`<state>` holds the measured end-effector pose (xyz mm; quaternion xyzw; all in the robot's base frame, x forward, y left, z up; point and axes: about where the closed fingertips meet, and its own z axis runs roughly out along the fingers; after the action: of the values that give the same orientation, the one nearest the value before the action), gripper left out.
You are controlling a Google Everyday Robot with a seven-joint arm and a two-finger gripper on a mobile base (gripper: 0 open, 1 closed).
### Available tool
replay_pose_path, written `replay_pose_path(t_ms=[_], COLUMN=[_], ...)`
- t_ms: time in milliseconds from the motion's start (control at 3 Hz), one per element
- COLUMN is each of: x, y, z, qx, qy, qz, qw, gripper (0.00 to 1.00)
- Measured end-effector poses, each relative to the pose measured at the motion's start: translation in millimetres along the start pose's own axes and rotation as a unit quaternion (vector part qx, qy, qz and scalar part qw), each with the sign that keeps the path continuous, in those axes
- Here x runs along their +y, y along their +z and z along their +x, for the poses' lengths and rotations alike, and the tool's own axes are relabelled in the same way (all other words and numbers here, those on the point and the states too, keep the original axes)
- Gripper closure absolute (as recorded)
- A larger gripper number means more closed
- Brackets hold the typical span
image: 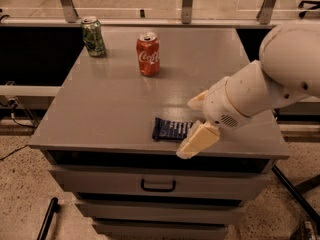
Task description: Move rxbar blueberry near coke can
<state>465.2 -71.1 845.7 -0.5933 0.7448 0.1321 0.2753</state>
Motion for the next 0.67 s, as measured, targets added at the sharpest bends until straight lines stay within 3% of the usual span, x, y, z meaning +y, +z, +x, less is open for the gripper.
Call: replay_pose_path(t_ms=[333,667], x=[0.8,1.6], y=[0.1,-0.7], z=[-1.8,-3.2], qx=[0.000,0.000], qy=[0.000,-0.002], qz=[0.001,0.001], qw=[1.0000,1.0000], gripper=[0.46,0.44])
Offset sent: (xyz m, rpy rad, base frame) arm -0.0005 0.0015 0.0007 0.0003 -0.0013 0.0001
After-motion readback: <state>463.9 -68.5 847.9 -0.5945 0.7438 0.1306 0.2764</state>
